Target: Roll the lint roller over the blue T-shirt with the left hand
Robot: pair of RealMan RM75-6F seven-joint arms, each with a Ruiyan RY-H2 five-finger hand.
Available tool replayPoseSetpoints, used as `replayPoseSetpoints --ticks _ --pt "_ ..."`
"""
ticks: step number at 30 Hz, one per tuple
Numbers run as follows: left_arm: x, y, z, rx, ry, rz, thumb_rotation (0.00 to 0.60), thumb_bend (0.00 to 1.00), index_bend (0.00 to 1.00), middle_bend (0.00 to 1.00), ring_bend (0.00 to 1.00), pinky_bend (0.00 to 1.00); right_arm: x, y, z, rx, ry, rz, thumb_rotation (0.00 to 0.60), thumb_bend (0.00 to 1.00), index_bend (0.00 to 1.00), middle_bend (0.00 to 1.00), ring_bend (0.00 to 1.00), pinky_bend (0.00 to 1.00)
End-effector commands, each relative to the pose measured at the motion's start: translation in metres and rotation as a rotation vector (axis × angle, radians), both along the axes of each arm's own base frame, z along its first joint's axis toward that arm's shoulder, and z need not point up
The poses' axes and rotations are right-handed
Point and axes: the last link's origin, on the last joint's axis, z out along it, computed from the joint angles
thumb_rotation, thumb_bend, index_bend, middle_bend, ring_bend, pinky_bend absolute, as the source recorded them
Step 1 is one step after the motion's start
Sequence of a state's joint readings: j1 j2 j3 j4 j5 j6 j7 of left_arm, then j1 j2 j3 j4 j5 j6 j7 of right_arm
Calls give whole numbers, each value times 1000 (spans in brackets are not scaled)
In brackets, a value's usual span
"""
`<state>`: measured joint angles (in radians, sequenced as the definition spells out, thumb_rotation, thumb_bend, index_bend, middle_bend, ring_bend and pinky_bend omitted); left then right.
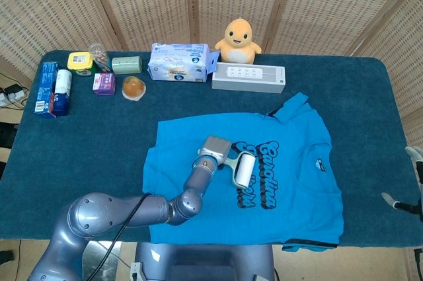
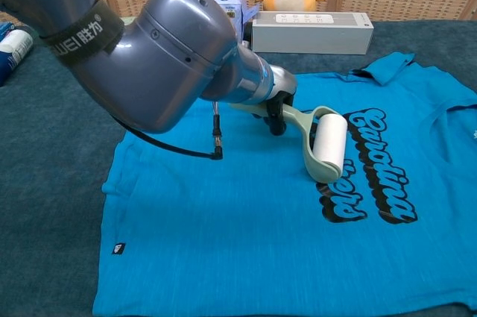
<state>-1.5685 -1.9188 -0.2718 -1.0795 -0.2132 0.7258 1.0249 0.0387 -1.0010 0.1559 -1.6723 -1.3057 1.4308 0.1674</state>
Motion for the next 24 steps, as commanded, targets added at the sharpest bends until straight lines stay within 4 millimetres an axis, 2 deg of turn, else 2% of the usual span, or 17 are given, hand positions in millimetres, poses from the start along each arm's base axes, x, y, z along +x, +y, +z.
replayPoseSetpoints --ticks 1,12,24 --pt "-2 -1 1 7 4 -7 600 736 982 962 869 972 0 0 0 -2 0 1 600 0 105 115 0 0" --pt "-10 -2 6 18 17 -8 600 735 982 961 869 972 1 1 1 -4 0 5 600 0 105 115 0 0" --pt "-38 7 20 39 36 32 600 735 982 961 869 972 2 2 2 -6 0 9 600 0 105 115 0 0"
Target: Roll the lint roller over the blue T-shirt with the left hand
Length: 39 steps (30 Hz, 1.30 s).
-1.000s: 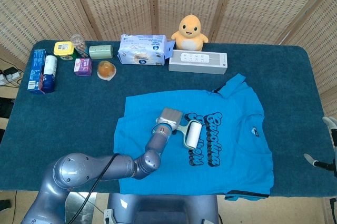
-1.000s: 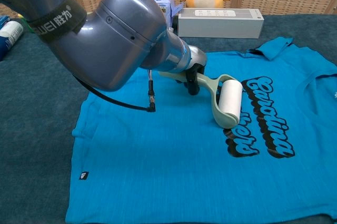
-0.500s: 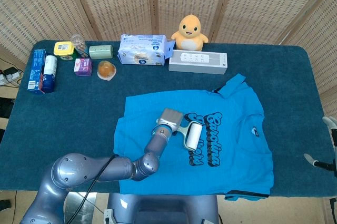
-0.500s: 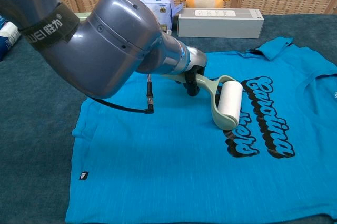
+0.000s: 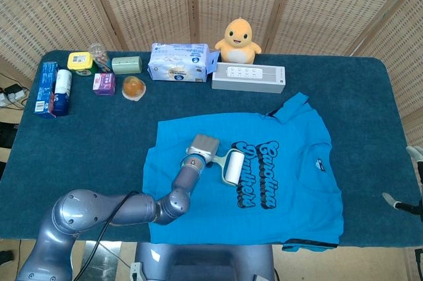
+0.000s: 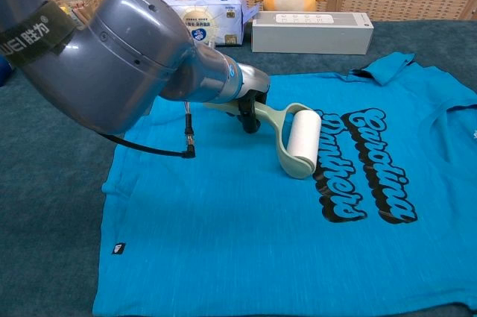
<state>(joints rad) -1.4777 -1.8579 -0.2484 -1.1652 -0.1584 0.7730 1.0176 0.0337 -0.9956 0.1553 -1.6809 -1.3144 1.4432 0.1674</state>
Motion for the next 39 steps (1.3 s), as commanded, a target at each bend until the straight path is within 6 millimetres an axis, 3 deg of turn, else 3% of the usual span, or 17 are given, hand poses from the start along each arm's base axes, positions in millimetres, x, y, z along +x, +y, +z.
replayPoseSetpoints --ticks 1,39 --pt "-8 3 4 9 5 8 600 735 982 961 869 972 0 0 0 0 0 0 600 0 105 115 0 0" --pt "-108 17 62 83 47 141 600 735 982 962 869 972 3 1 -2 2 11 7 600 0 105 116 0 0"
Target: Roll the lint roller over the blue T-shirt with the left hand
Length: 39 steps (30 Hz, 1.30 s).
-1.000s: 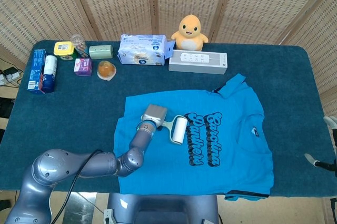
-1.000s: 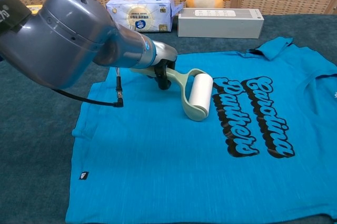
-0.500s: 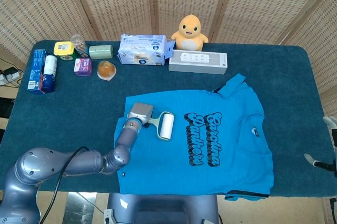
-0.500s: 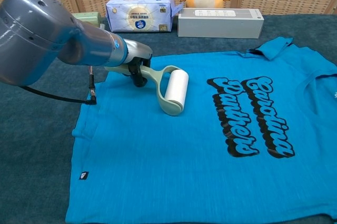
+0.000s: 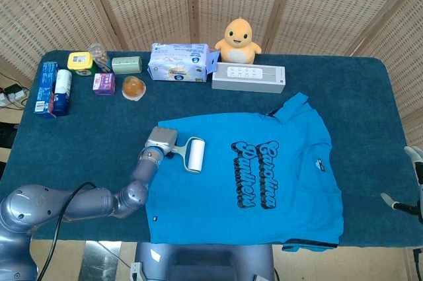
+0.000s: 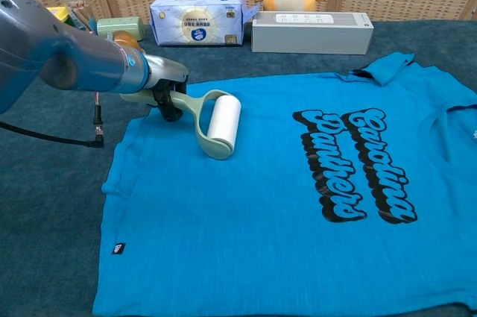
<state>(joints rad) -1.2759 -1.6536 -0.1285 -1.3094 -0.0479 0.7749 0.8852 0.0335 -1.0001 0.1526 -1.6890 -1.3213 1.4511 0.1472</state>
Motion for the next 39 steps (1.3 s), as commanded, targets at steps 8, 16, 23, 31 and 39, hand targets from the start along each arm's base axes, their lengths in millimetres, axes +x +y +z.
replayPoseSetpoints --ticks 8,16,23,31,39 --pt "-23 3 22 37 -2 31 600 735 982 962 868 972 1 0 0 1 0 2 600 0 105 116 0 0" --pt "-35 2 34 46 -18 49 600 734 982 962 869 972 1 1 -1 3 2 4 600 0 105 116 0 0" --pt "-37 1 39 30 -82 38 600 675 846 818 730 796 2 0 -2 5 4 6 600 0 105 117 0 0" --pt "-38 -8 46 -59 -69 10 600 540 68 2 243 388 3 1 -3 7 6 7 600 0 105 116 0 0" --pt "-37 -11 52 11 -32 -83 600 253 0 0 0 274 4 2 -2 8 6 11 600 0 105 116 0 0"
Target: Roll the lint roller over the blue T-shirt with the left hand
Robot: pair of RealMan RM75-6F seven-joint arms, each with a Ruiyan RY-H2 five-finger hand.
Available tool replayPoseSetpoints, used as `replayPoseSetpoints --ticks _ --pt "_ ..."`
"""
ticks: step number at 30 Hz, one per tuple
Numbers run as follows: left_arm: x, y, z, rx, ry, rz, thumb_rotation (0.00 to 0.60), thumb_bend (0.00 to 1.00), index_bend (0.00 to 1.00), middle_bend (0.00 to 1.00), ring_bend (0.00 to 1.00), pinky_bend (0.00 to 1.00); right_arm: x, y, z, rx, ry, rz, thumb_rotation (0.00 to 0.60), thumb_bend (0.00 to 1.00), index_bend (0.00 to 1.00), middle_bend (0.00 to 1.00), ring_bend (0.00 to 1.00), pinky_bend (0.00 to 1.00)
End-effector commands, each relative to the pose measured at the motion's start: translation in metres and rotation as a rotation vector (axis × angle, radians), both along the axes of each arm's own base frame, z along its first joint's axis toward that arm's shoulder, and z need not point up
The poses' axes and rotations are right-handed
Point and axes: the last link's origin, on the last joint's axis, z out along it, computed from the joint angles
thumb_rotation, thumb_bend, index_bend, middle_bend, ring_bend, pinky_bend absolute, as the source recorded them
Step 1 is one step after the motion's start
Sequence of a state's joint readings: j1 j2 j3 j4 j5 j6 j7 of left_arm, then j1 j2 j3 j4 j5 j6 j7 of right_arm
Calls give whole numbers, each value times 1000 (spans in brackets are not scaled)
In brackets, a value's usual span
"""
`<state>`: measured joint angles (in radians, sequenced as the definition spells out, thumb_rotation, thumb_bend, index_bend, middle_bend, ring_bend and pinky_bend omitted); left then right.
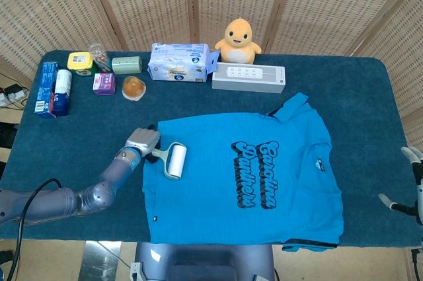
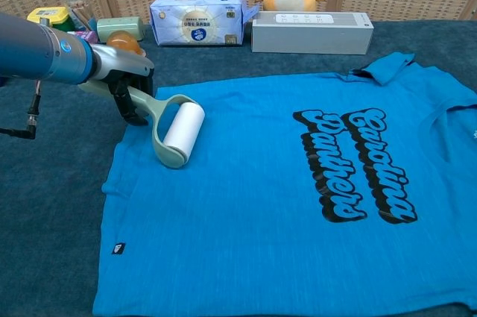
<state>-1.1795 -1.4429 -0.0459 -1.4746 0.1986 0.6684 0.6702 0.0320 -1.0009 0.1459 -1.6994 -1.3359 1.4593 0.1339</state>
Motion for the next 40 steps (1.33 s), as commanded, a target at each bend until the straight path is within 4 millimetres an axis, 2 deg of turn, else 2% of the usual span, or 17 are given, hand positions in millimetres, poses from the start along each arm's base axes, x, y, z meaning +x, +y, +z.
replayPoseSetpoints --ticks 1,8,13,21,23,25,30,35,36,40 --pt "0 -2 6 77 22 -61 600 231 0 0 0 270 0 0 0 2 0 1 600 0 105 116 0 0" --pt "-3 -8 19 207 33 -141 600 134 0 0 0 224 2 1 -1 5 0 7 600 0 105 116 0 0" --pt "-9 -15 34 265 70 -170 600 127 0 0 0 209 5 3 -1 6 3 18 600 0 105 116 0 0" --pt "-30 -47 65 325 27 -183 600 135 0 0 0 205 10 6 -1 3 9 36 600 0 105 116 0 0" --pt "-40 -63 77 348 15 -185 600 137 0 0 0 192 12 7 -1 1 13 41 600 0 105 116 0 0" --pt "-61 -96 97 397 -15 -182 600 137 0 0 0 174 12 7 -2 -2 17 46 600 0 105 116 0 0" --pt "-92 -143 121 515 -109 -235 600 174 0 0 0 140 11 5 -3 -12 30 50 600 0 105 112 0 0" --pt "-111 -171 131 598 -148 -253 600 182 0 0 0 121 10 4 -4 -21 40 58 600 0 105 107 0 0" --pt "-119 -184 135 620 -157 -226 600 182 0 0 0 120 9 4 -3 -32 47 57 600 0 105 107 0 0" --pt "-128 -197 140 652 -176 -194 600 182 0 0 0 119 4 3 -1 -46 54 42 600 0 105 106 0 0"
